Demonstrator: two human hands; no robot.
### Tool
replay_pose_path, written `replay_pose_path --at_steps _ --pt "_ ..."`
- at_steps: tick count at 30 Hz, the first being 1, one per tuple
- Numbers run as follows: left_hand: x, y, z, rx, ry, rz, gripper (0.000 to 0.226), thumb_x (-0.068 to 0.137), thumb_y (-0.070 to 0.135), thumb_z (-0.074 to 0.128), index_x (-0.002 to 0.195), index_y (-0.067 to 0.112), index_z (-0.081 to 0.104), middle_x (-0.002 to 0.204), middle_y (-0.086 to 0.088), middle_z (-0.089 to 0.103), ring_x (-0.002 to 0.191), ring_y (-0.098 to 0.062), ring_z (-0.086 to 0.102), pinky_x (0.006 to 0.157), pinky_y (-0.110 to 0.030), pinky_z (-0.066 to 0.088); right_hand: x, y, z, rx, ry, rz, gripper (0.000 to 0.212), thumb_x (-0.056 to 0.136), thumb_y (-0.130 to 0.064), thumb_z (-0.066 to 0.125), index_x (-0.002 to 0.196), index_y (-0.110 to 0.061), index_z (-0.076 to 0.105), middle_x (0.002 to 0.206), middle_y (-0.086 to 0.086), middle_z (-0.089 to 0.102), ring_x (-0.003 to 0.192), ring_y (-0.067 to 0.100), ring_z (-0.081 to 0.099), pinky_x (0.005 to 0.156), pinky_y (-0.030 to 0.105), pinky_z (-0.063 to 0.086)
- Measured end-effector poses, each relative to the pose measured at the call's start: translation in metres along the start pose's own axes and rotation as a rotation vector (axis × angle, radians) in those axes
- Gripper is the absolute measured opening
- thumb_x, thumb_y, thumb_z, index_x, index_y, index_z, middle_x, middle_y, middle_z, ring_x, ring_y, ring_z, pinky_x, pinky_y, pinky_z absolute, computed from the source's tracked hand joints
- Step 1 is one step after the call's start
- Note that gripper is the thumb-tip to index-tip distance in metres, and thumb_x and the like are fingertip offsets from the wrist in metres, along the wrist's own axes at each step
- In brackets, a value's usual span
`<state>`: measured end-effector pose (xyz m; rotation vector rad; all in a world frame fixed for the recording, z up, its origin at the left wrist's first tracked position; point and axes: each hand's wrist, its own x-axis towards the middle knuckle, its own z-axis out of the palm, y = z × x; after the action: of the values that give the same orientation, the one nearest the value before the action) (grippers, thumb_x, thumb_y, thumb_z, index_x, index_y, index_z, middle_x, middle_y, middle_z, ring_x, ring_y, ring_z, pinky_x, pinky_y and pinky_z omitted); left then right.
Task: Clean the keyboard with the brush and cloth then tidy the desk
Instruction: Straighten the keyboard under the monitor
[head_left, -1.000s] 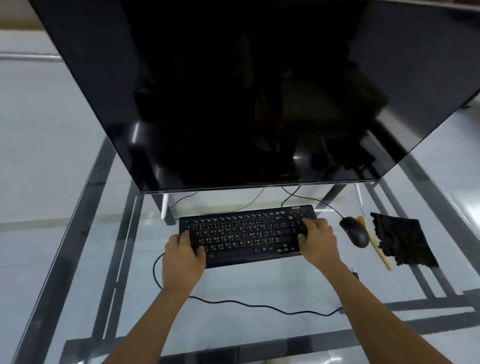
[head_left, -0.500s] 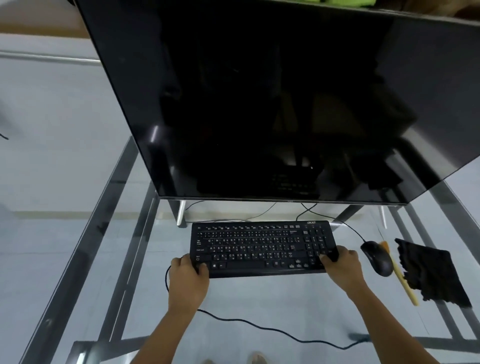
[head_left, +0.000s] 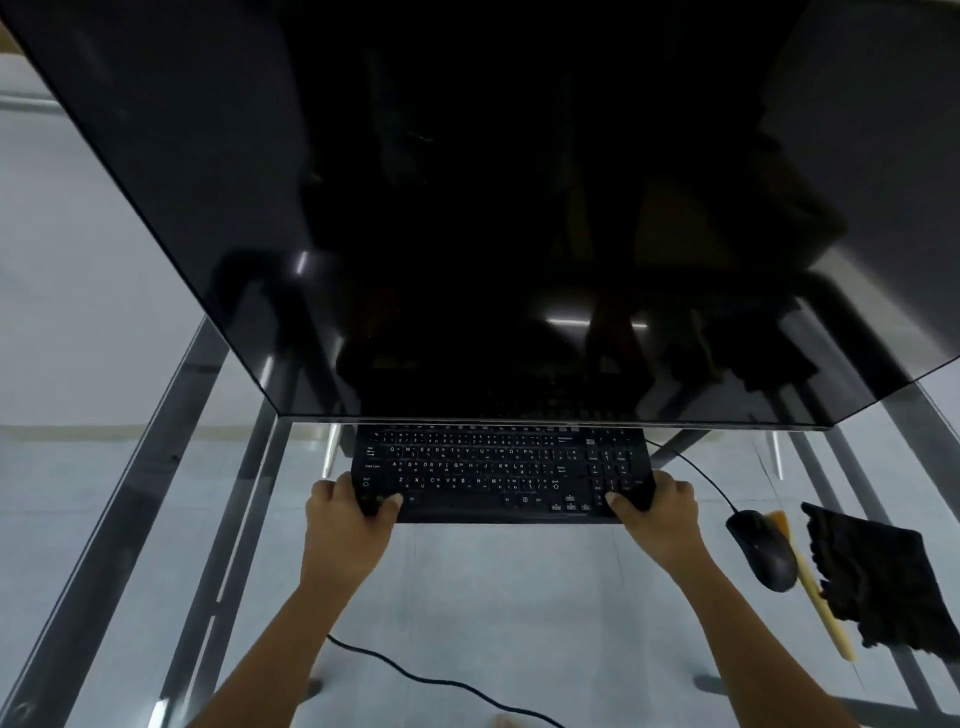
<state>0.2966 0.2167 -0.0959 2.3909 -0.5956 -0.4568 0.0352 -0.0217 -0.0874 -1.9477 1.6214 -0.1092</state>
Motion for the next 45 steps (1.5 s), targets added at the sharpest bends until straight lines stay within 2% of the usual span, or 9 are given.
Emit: replay_pose_path --at_steps 3,5,10,24,28,32,36,40,45 --pt "0.003 -0.003 -0.003 0.13 -0.083 0.035 0.076 0.061 0.055 0.083 0.116 0.014 0.052 0.109 -0.007 0.046 0.108 -0.03 0.046 0.091 -0.045 0.047 0.003 0.003 0.0 0.004 -0.032 -0.046 0.072 0.052 -0.066 0.065 0.105 -0.02 0.054 0.101 0.005 0.056 0.109 0.026 0.043 0.09 0.041 0.045" --pt "0.003 -0.005 -0.003 0.277 -0.101 0.076 0.092 0.056 0.06 0.083 0.125 0.014 0.045 0.117 -0.009 0.044 0.112 -0.03 0.044 0.095 -0.046 0.042 0.003 0.005 -0.001 0.008 -0.039 -0.075 0.072 0.045 -0.063 0.07 0.105 -0.029 0.05 0.105 0.003 0.054 0.11 0.025 0.044 0.09 0.042 0.047" --pt "0.012 -0.004 0.003 0.185 -0.002 0.088 0.066 0.063 0.035 0.087 0.113 0.008 0.056 0.105 -0.011 0.05 0.102 -0.031 0.048 0.087 -0.044 0.045 0.002 -0.007 -0.004 0.065 -0.039 -0.137 0.064 0.057 -0.033 0.084 0.11 -0.028 0.048 0.114 0.003 0.042 0.115 0.023 0.031 0.095 0.038 0.04" --pt "0.014 -0.008 0.004 0.267 0.026 0.133 0.08 0.068 0.039 0.084 0.13 0.004 0.048 0.112 -0.02 0.051 0.102 -0.042 0.051 0.081 -0.055 0.049 0.009 -0.006 -0.002 0.031 0.016 -0.202 0.073 0.064 -0.037 0.082 0.126 -0.025 0.047 0.122 0.008 0.045 0.115 0.026 0.035 0.095 0.034 0.033" --pt "-0.013 0.007 0.018 0.359 0.093 0.272 0.087 0.084 0.053 0.063 0.14 -0.007 0.035 0.135 -0.031 0.04 0.125 -0.048 0.04 0.101 -0.061 0.04 -0.001 0.011 -0.021 -0.092 0.147 -0.153 0.07 0.081 -0.034 0.073 0.14 -0.011 0.042 0.129 0.017 0.045 0.119 0.035 0.041 0.099 0.043 0.037" --pt "-0.047 0.047 0.062 0.394 -0.076 0.46 0.087 0.09 0.064 0.017 0.151 0.003 0.012 0.161 -0.011 0.005 0.149 -0.026 0.001 0.119 -0.045 0.007 -0.02 0.051 -0.055 -0.306 0.355 -0.038 0.058 0.083 -0.022 0.07 0.136 -0.008 0.048 0.128 0.022 0.049 0.113 0.04 0.048 0.095 0.05 0.04" --pt "-0.059 0.09 0.104 0.458 -0.187 0.623 0.078 0.096 0.059 0.01 0.148 0.003 0.027 0.158 -0.011 0.021 0.146 -0.022 0.011 0.115 -0.04 0.006 -0.028 0.087 -0.072 -0.432 0.345 0.033 0.053 0.078 -0.012 0.071 0.129 -0.008 0.054 0.119 0.022 0.053 0.103 0.04 0.051 0.087 0.051 0.043" --pt "-0.055 0.114 0.131 0.507 -0.246 0.676 0.075 0.098 0.056 0.004 0.148 0.004 0.023 0.157 -0.011 0.026 0.145 -0.022 0.016 0.113 -0.042 0.007 -0.021 0.103 -0.063 -0.465 0.379 -0.131 0.053 0.054 0.004 0.081 0.104 -0.004 0.067 0.092 0.02 0.061 0.071 0.04 0.056 0.06 0.045 0.048" --pt "-0.043 0.127 0.149 0.581 -0.244 0.716 0.074 0.098 0.054 0.004 0.148 0.005 0.026 0.158 -0.011 0.024 0.146 -0.023 0.016 0.114 -0.044 0.008 0.0 0.096 -0.056 -0.397 0.421 -0.27 0.049 0.064 -0.012 0.084 0.109 -0.012 0.066 0.096 0.012 0.061 0.076 0.032 0.057 0.063 0.042 0.049"
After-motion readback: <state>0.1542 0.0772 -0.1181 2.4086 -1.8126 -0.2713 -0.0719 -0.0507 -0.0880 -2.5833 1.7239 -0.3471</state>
